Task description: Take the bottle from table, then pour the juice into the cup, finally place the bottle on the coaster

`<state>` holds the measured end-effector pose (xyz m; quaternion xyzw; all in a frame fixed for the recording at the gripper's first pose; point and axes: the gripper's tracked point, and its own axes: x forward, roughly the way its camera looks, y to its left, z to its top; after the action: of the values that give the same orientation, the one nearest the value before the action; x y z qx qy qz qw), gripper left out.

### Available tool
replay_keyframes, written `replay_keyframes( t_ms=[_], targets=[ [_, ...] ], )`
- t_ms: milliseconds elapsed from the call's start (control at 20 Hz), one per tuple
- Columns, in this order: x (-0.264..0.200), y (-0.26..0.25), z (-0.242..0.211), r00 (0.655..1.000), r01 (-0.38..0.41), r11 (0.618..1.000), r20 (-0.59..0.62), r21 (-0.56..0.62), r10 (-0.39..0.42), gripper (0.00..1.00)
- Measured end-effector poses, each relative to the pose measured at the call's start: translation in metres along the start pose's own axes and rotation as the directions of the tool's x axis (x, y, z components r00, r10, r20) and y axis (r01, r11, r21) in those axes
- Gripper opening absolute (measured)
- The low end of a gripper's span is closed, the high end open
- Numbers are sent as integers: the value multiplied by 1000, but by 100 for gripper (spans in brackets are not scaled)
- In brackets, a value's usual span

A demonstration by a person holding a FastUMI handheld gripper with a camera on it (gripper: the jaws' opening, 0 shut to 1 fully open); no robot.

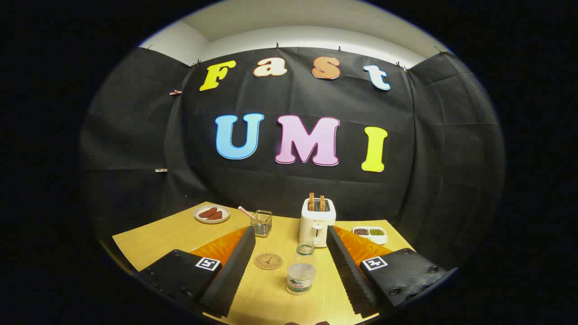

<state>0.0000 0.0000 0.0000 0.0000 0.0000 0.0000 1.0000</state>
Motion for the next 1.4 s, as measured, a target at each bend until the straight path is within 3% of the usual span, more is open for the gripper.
replay_keyframes(
  t_ms=[1400],
  targets=[
    [34, -18, -49, 998, 5, 1000, -65, -9, -5, 97]
  ],
)
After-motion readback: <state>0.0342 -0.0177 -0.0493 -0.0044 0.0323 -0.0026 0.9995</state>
